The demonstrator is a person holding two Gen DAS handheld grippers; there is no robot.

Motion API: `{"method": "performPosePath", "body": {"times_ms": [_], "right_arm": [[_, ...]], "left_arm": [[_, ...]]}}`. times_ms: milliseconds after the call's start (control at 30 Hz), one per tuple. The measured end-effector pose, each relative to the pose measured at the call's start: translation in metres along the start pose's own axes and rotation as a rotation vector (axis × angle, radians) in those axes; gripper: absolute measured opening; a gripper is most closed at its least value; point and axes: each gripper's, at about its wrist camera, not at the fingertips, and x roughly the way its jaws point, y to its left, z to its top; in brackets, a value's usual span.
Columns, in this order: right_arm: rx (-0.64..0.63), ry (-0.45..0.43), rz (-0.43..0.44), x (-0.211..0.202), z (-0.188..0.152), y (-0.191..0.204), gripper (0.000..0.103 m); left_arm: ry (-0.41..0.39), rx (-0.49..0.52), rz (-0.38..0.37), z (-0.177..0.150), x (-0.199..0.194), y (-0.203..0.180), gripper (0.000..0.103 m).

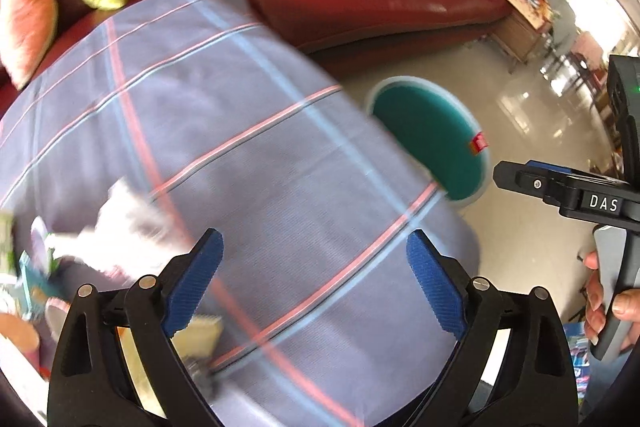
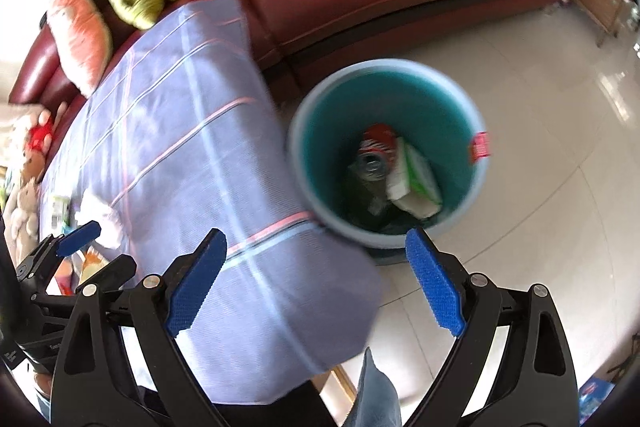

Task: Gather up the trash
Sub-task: 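Move left tool back to the table and grasp the white paper towel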

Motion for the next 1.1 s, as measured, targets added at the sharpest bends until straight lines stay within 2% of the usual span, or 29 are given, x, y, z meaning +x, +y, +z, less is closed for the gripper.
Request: {"method": "performPosePath", "body": {"times_ms": [333,667,833,1100], "right_arm": [[-0.164,0.036,0.059,0.013,-0.026,0.105,0.087],[-0.257,0.056,0.081,0.012,-0.063,0.178,0.087],[-0.286,0.080,0.080,0.020,-0.077,0.202,0.087],[-0.330,0.092,0.061,0.021,-0.087,0.230,0.087]], "left_arm": [[-0.046,-0.153,0.072,-0.069,-0.055,0.096,0.093],[-0.065,-0.175,0.145,-0.145,-0.103,0.173,0.093],[-0.051,-0.217,0.170,-0.178,-0.109,0.208,0.093],[-0.031,-0.278,0.146,-0.213,-0.095,0.240,0.093]]}}
